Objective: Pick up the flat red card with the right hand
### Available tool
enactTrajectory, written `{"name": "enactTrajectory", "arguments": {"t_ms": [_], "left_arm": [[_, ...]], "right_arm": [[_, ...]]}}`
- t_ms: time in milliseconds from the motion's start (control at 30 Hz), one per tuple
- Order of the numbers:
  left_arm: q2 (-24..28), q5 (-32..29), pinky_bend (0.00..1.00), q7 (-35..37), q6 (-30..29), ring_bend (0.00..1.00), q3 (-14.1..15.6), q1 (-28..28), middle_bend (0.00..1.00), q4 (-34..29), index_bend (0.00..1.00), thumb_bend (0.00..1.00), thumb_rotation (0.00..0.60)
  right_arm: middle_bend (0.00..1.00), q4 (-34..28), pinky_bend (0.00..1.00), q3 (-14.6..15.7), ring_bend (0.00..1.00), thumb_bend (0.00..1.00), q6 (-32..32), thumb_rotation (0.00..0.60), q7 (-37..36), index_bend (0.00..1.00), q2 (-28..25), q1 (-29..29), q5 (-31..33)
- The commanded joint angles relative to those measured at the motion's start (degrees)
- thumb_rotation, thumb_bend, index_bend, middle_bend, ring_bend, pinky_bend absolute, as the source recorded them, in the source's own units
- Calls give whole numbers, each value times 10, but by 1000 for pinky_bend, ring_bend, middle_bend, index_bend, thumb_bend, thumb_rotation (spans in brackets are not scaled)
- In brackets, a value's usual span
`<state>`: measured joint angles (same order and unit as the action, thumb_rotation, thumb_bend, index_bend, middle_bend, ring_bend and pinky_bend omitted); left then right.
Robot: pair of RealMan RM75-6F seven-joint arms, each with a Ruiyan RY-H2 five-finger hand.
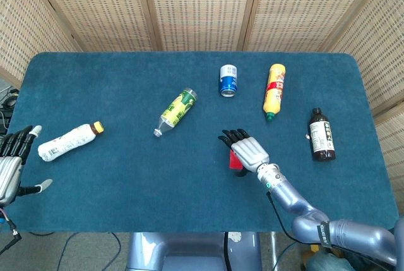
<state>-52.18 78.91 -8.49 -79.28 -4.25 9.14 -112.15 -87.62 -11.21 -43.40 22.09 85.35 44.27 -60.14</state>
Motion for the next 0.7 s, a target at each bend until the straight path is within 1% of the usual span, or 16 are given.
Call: {"name": "enactTrajectory", "arguments": {"t_ms": [33,133,267,400,500,700], "left_arm": [[-1,0,0,-2,1,0,1,1,0,-1,0,0,600],[-2,1,0,-6,2,0,2,2,0,-3,0,0,600],[-2,0,0,-5,1,0,2,1,0,-3,0,0,600],[-1,-2,0,-2,4,0,2,3,0,-2,0,0,600],[0,-3,0,0,4,0,2,3,0,-1,0,0,600],[2,-4,0,4,5,0,1,4,0,-1,0,0,600]], "right_arm": [[0,18,0,9,0,0,-15,600,23,104,23,13,15],[0,32,0,13,0,0,-24,600,42,110,40,21,28],[0,52,0,12,0,0,-30,600,59,32,61,31,62],[0,68,0,15,0,0,-32,600,70,117,78,38,87],[0,72,0,17,0,0,-33,600,74,136,84,41,94],[0,78,0,23,0,0,-38,600,82,137,89,46,97]]}}
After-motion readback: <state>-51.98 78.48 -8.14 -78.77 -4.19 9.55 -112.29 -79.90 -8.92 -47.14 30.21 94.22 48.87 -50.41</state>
